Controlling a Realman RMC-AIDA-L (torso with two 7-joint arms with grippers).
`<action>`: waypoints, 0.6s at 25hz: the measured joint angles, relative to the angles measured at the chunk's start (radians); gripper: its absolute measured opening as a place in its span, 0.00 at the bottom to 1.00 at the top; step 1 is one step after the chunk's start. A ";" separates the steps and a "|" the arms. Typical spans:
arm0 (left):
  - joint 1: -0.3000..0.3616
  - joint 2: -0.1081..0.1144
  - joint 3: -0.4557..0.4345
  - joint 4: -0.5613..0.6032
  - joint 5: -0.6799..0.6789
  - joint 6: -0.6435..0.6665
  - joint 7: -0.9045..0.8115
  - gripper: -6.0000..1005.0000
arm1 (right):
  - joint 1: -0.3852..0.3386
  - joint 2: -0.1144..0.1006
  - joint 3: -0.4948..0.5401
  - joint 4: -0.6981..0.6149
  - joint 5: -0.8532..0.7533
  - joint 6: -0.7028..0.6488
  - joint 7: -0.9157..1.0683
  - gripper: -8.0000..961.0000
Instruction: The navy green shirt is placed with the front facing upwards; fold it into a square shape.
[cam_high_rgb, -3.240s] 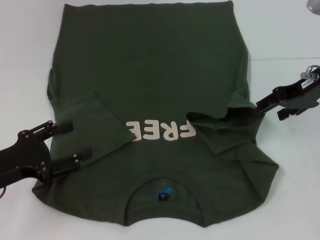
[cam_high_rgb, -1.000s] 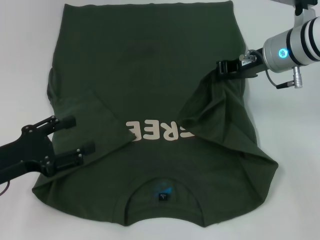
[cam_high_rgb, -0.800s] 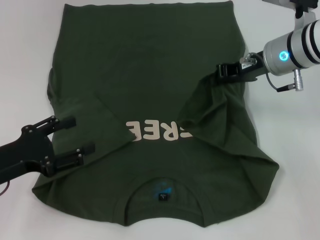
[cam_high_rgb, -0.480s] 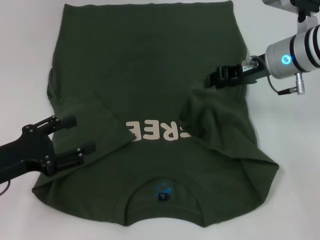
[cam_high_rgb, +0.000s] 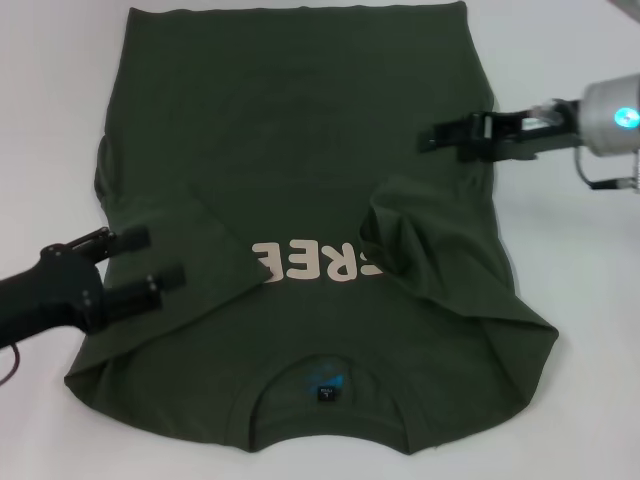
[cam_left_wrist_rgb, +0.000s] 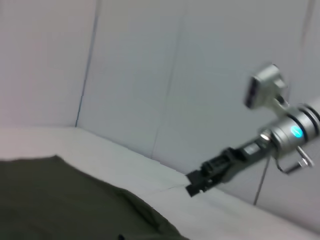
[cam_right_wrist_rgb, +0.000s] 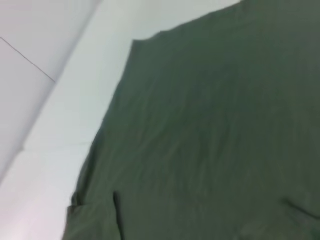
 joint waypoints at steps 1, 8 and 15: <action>-0.009 0.012 -0.007 0.006 0.002 0.007 -0.124 0.83 | -0.037 -0.011 0.033 0.000 0.052 -0.050 -0.042 0.70; -0.019 0.065 -0.033 0.071 0.052 0.097 -0.456 0.83 | -0.184 -0.045 0.180 -0.002 0.205 -0.298 -0.223 0.78; -0.070 0.116 -0.103 0.135 0.381 0.111 -0.813 0.83 | -0.368 -0.052 0.285 0.007 0.273 -0.481 -0.338 0.83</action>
